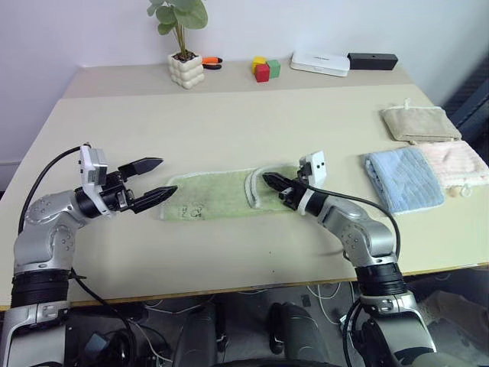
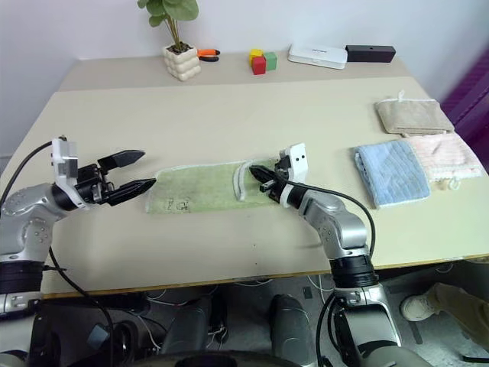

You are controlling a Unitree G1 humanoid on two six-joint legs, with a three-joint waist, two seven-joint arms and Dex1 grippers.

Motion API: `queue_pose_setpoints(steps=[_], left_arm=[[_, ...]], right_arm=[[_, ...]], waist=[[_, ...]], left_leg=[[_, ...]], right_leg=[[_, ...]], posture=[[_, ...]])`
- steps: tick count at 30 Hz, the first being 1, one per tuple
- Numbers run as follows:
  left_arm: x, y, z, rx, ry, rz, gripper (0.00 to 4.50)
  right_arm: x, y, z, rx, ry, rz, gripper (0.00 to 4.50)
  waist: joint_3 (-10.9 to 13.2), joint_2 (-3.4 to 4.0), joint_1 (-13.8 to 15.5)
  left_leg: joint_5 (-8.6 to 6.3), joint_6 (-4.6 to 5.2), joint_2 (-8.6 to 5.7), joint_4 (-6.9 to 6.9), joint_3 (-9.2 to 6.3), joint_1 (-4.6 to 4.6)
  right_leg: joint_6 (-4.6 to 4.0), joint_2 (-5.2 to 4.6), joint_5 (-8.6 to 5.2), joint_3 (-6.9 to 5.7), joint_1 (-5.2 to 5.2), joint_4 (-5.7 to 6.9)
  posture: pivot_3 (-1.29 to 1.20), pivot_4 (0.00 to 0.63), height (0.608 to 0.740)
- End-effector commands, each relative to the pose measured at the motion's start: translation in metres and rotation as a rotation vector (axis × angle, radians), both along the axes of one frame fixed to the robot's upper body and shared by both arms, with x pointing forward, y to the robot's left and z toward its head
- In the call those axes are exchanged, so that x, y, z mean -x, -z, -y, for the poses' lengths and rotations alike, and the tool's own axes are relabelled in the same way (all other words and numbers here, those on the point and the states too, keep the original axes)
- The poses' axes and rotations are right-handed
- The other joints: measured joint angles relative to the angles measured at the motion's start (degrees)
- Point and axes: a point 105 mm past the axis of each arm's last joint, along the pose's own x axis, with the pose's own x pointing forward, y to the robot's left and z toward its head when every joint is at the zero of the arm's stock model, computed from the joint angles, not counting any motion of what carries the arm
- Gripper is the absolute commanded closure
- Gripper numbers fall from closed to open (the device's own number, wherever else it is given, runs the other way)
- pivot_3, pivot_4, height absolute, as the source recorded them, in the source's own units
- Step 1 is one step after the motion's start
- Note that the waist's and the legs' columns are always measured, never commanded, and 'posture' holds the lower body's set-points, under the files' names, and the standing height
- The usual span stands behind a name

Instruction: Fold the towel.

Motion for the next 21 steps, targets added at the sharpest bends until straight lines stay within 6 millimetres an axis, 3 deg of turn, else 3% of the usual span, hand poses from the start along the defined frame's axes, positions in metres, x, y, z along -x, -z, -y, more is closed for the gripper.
queue_pose_setpoints(steps=[1, 4, 7, 10, 14, 17, 21], left_arm=[[0.013, -0.015, -0.007, 0.018, -0.025, 0.01, 0.0], [0.029, -0.018, -0.001, 0.134, -0.041, -0.097, 0.0], [0.042, -0.012, 0.002, 0.203, -0.068, -0.207, 0.0], [0.056, -0.003, 0.011, 0.274, -0.09, -0.321, 0.0], [0.06, 0.0, 0.013, 0.39, -0.141, -0.419, 0.0], [0.061, 0.001, 0.017, 0.453, -0.172, -0.454, 0.0], [0.071, 0.013, 0.024, 0.491, -0.208, -0.511, 0.0]], right_arm=[[-0.01, 0.002, -0.005, 0.037, 0.046, 0.089, 4.47], [-0.011, 0.024, -0.01, 0.138, 0.053, 0.134, 4.47], [-0.006, 0.029, -0.026, 0.119, 0.0, 0.154, 4.47], [0.0, 0.026, -0.044, 0.098, -0.054, 0.193, 3.67], [0.007, 0.007, -0.061, 0.08, -0.118, 0.271, 1.68], [0.01, -0.008, -0.06, 0.058, -0.154, 0.307, 0.17], [0.012, -0.044, -0.046, 0.057, -0.183, 0.377, 0.06]], waist=[[-0.01, -0.02, -0.1], [-0.01, -0.02, -0.26], [-0.05, -0.09, -0.35], [-0.08, -0.13, -0.79], [-0.08, -0.13, -1.46], [-0.07, -0.11, -1.38], [-0.06, -0.11, -1.27]], left_leg=[[0.0, 0.0, 0.0, 0.0, 0.01, 0.0], [0.0, -0.01, 0.01, -0.03, -0.05, 0.04], [0.02, -0.04, 0.02, -0.04, -0.12, 0.16], [0.06, -0.12, 0.03, -0.04, -0.21, 0.23], [0.08, -0.18, 0.07, -0.09, -0.34, 0.24], [0.09, -0.19, 0.05, -0.11, -0.37, 0.23], [0.08, -0.18, 0.02, -0.1, -0.38, 0.17]], right_leg=[[0.0, 0.0, 0.0, 0.0, 0.0, 0.01], [0.01, 0.0, 0.0, 0.05, 0.0, 0.01], [0.01, 0.0, -0.01, 0.07, 0.1, 0.03], [-0.01, 0.02, -0.02, 0.06, 0.16, 0.06], [-0.09, 0.02, -0.07, 0.02, 0.18, 0.1], [-0.09, 0.02, -0.07, 0.01, 0.18, 0.12], [-0.09, -0.04, -0.07, 0.01, 0.18, 0.06]], posture=[[0.0, 0.15, 0.74], [0.0, 0.15, 0.74], [0.0, 0.15, 0.74], [0.0, 0.15, 0.74], [0.0, 0.15, 0.74], [0.0, 0.15, 0.74], [0.0, 0.15, 0.74]])
